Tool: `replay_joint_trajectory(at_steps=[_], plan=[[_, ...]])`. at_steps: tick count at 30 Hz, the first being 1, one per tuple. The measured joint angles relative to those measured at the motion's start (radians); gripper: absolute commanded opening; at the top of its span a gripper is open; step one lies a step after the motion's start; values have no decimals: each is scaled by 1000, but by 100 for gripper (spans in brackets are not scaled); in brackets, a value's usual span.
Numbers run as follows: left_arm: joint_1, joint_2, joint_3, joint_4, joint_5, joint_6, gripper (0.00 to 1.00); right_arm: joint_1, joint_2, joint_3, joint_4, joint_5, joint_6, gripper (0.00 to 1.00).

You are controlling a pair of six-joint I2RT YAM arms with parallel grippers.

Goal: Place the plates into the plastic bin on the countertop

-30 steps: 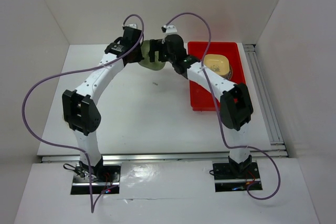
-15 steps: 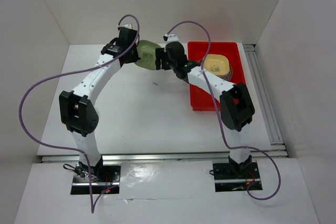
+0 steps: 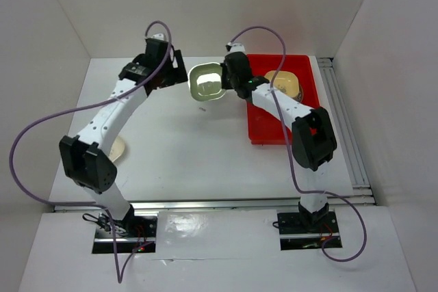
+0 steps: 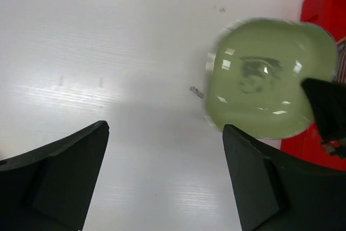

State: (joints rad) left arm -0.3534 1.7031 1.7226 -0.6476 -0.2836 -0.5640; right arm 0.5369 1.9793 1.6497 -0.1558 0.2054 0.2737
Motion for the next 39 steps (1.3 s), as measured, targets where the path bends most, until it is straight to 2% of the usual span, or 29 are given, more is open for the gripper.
replay_joint_trajectory(at_steps=[4, 10, 18, 21, 22, 23, 24, 25, 26, 33, 39], plan=[[116, -129, -34, -77, -39, -37, 100, -103, -114, -102, -75, 54, -56, 0], [328, -264, -178, -153, -86, -69, 100, -367, -267, -166, -116, 76, -94, 0], [502, -322, -451, -216, -72, -110, 100, -525, -261, -166, -115, -15, -149, 0], [543, -328, -507, -226, -56, -125, 100, -557, -226, -166, -111, -43, -164, 5], [554, -333, -520, -227, -53, -126, 100, -565, -214, -165, -110, -46, -165, 12], [567, -341, -534, -226, -50, -128, 100, -576, -198, -165, -109, -51, -167, 55], [577, -351, -548, -228, -48, -130, 100, -584, -185, -165, -107, -58, -164, 82], [587, -362, -560, -229, -46, -130, 100, -589, -172, -165, -105, -68, -161, 95], [597, -373, -569, -230, -46, -130, 100, -592, -164, -165, -104, -74, -160, 100], [639, -431, -583, -250, -77, -133, 100, -569, -177, -182, 4, -136, -144, 100], [714, -507, -609, -307, -146, -179, 100, -408, -227, -199, 50, -150, -142, 100]])
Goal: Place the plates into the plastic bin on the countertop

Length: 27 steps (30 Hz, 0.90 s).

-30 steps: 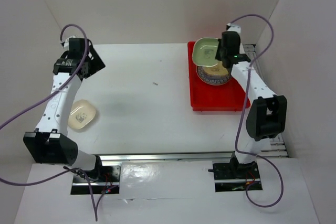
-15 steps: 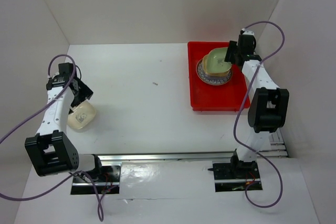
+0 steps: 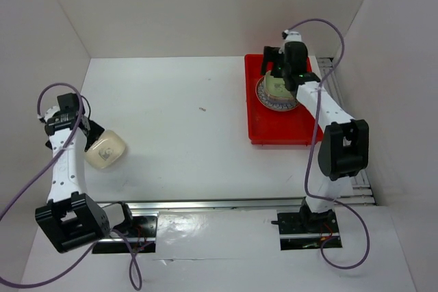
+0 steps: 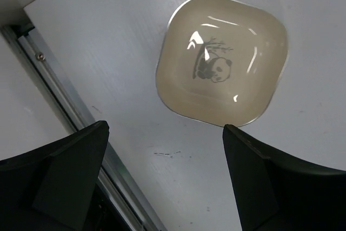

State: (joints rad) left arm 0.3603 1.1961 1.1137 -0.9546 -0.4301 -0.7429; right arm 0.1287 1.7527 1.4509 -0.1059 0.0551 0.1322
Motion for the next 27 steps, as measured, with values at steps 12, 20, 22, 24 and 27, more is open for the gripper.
replay_joint_trajectory(at_steps=[12, 20, 22, 24, 27], plan=[[129, 135, -142, 23, 48, -108, 94, 236, -76, 0, 16, -9, -56, 100], [134, 301, -194, 119, 76, -218, 86, 293, -244, -31, 21, -2, -77, 100], [134, 325, -213, 148, 76, -238, 83, 307, -289, -35, 27, 3, -80, 100], [134, 361, -227, 183, 77, -259, 74, 322, -326, -39, 40, 10, -84, 100], [134, 381, -218, 225, 90, -261, 62, 339, -366, -51, 57, 22, -90, 100]])
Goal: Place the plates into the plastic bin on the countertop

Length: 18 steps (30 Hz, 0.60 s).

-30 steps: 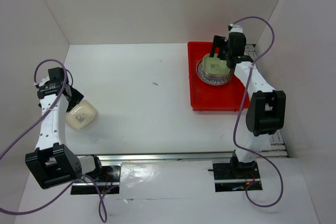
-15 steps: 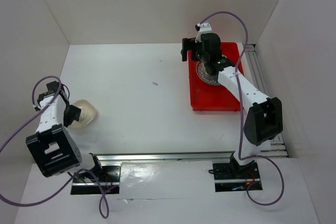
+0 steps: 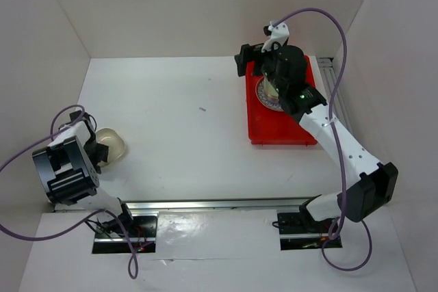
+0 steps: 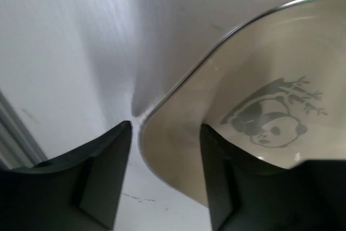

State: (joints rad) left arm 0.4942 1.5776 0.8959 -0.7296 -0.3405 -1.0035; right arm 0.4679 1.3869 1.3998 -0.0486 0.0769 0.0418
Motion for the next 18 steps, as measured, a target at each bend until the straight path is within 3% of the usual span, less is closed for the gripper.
replay_joint_trajectory(at_steps=[3, 5, 12, 18], plan=[[0, 12, 5, 47, 13, 0, 39, 17, -6, -1, 5, 21, -5, 100], [0, 23, 16, 59, 11, 0, 0, 31, -6, -6, 4, 37, -10, 100], [-85, 37, 57, 225, 77, -22, 0, 70, 4, -13, 5, 32, -14, 100], [-388, -7, 71, 193, 24, -18, 0, 90, 127, 16, 25, -136, 16, 100]])
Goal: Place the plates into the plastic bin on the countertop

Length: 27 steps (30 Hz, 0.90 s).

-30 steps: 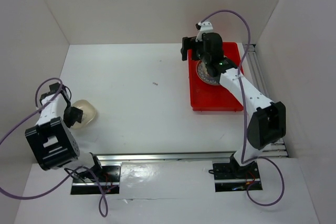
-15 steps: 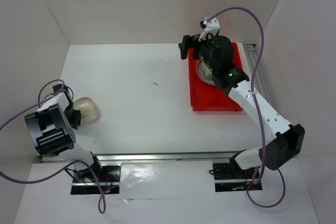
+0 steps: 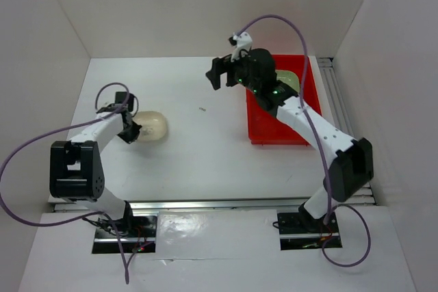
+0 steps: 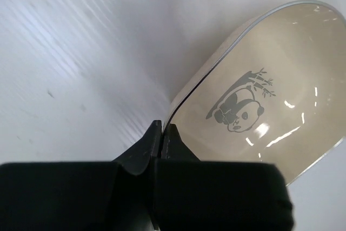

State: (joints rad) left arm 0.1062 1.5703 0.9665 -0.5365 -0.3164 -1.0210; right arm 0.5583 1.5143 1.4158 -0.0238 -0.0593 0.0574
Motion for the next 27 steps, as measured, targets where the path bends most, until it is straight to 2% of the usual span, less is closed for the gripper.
replay_joint_trajectory(at_steps=[5, 10, 15, 19, 22, 23, 25, 26, 27], plan=[[-241, -37, 84, -112, -49, 1, 0, 71, 206, 87, -6, -82, 58, 100], [-385, -42, 227, -172, -89, 0, 0, 111, 306, 87, -43, -89, 119, 100], [-483, -62, 339, -175, -99, -3, 0, 121, 322, 81, -39, -79, 166, 100], [-517, -108, 348, -176, -98, -6, 0, 139, 336, 81, -39, -32, 185, 100], [-531, -143, 348, -177, -99, -7, 0, 151, 351, 81, -45, -3, 193, 96], [-533, -153, 348, -177, -98, -7, 0, 152, 354, 81, -45, 3, 198, 88], [-536, -176, 346, -180, -103, -6, 0, 157, 357, 80, -42, 6, 213, 63], [-536, -185, 343, -186, -106, -7, 0, 159, 357, 80, -34, 6, 217, 45], [-536, -192, 338, -197, -111, -3, 0, 162, 357, 80, -24, 14, 223, 17]])
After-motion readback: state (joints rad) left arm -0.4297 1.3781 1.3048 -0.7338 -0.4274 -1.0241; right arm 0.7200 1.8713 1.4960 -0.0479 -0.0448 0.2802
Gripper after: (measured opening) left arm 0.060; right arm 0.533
